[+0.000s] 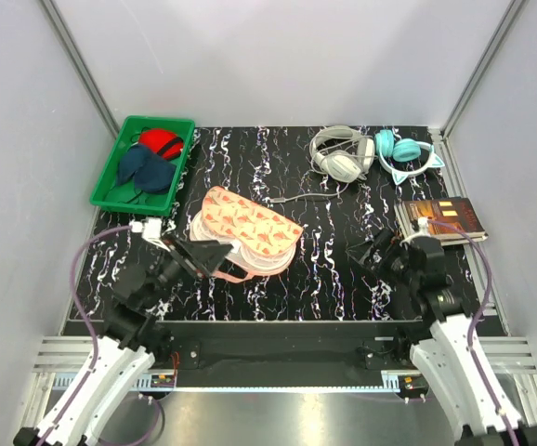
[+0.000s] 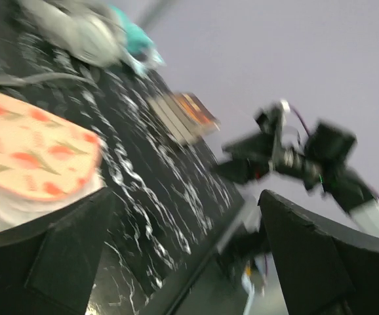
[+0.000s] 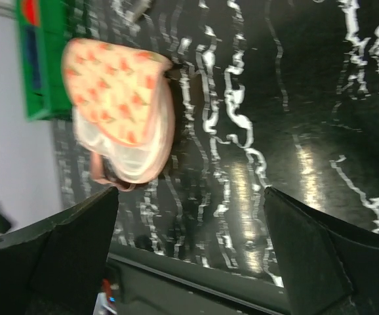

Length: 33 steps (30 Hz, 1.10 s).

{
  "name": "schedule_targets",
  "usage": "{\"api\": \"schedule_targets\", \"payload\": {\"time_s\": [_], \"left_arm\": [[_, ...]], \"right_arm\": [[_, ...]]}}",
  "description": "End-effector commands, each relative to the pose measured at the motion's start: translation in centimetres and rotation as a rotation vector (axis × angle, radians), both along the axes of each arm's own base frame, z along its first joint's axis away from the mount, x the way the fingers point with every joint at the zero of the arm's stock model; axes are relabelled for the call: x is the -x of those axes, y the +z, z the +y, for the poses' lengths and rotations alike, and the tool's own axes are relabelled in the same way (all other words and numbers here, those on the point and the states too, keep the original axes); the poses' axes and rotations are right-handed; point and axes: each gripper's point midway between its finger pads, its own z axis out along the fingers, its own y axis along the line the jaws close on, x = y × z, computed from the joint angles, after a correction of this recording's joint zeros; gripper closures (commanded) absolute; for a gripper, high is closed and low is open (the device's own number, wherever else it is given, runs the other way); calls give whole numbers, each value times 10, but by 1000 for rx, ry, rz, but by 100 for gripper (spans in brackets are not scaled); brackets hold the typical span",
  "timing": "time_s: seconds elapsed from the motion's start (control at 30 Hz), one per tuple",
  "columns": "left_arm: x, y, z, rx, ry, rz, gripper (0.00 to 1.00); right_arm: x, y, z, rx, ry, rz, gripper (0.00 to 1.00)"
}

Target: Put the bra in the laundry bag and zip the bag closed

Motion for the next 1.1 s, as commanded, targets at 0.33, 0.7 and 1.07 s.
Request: {"api": "schedule_targets", "payload": {"time_s": [0.33,0.7,1.07], "left_arm": [[8,2,55,-257,254,106,1],[4,-8,93,-229,480,289,5],[1,-31,122,-275,664,477,1]], "right_arm": [[-113,27,97,379,459,-231,0],[-132,-36,267,596,870,-375,27],[-128,-77,319,581,992,-326,44]]}}
